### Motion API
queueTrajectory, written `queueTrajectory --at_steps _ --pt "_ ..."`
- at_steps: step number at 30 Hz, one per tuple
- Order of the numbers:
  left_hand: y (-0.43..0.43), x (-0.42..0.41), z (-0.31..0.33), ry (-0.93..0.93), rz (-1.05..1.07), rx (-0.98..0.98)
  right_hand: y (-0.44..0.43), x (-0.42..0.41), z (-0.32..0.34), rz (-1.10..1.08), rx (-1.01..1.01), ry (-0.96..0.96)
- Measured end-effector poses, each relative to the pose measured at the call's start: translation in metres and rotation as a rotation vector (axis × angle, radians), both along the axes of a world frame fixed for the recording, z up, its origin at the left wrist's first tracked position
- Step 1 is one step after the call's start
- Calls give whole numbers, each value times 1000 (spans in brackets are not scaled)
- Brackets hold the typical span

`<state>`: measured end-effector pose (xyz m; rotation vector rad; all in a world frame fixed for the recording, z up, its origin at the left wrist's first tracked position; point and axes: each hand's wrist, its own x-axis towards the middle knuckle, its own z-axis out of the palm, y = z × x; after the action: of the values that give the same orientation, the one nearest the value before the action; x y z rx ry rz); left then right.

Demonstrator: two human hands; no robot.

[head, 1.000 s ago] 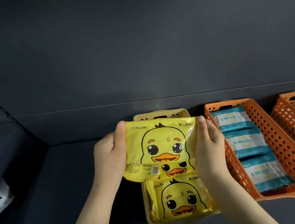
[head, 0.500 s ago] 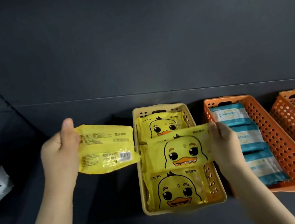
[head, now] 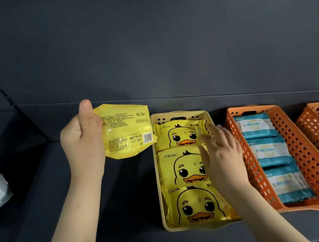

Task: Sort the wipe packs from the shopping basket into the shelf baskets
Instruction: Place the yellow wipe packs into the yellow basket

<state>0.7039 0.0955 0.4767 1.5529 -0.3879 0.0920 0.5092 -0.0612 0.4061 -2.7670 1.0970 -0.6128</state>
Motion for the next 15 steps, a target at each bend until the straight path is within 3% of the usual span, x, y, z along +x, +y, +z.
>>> queueTrajectory --at_steps 4,11,13,15 --pt "-7 -4 2 6 -48 -12 2 4 -16 123 296 146" --pt "-13 -3 0 40 -89 -15 -7 18 -20 165 452 360" --pt "-14 -4 -1 57 -115 -34 -8 17 -18 176 482 359" --pt "-16 -6 0 80 -129 -44 -5 18 -6 148 522 214"
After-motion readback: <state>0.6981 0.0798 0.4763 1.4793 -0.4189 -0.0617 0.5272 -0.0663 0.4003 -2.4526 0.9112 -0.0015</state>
